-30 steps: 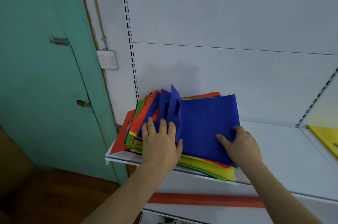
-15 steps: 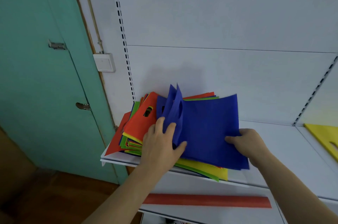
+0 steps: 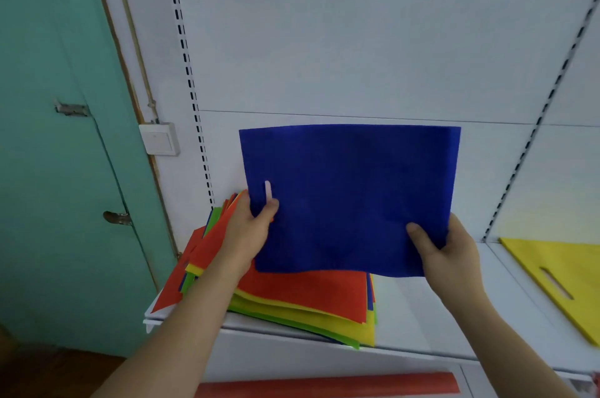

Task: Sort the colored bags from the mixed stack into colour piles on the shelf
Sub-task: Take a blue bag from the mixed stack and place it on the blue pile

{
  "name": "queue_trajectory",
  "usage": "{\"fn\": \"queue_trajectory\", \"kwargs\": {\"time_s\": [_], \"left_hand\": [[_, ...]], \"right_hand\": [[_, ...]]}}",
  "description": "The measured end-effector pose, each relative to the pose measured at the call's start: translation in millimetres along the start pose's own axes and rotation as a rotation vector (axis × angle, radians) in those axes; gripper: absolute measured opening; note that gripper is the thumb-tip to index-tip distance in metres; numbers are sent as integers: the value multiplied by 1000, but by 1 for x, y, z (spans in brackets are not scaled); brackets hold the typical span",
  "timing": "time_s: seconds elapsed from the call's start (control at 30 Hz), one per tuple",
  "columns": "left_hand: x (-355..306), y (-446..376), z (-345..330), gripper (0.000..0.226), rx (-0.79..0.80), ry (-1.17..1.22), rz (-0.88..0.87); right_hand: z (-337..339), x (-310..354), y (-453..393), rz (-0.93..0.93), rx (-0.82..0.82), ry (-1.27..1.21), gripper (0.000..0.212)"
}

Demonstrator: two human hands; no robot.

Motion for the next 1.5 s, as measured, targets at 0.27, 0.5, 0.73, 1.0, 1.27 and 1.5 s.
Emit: {"fn": "queue_trajectory", "kwargs": {"time_s": [0.27,0.5,0.73,1.0,1.27,1.5], "left_hand": [[-2,1,-16,21,20,45,-101],[2,6,-14,22,25,-31,-114],[-27,17,-40,23,4,-2,-247],[-39,63,-157,37,96,48,-278],[-70,162,-313,29,311,-88,-317],[-105,267,-477,28,427,-172,-433]], "right_hand": [[-14,-30,2,-145,8,-81,28],[-12,-36,-1,-150,-52,91,35],[53,-6,35,-8,-291,55,57],[176,-22,89,85,-467,381,32],[339,-64,139,12,-592,519,39],[511,-117,169,-73,-592,629,48]]}}
Point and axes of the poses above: each hand's wrist, its own y-axis away from the middle knuckle, its own z-axis out of the back of the hand, x = y × z, the point moved 9 cm from there along -y, towards the middle knuckle, and after that the axes turned 3 degrees about -z, right-handed, at the moved point
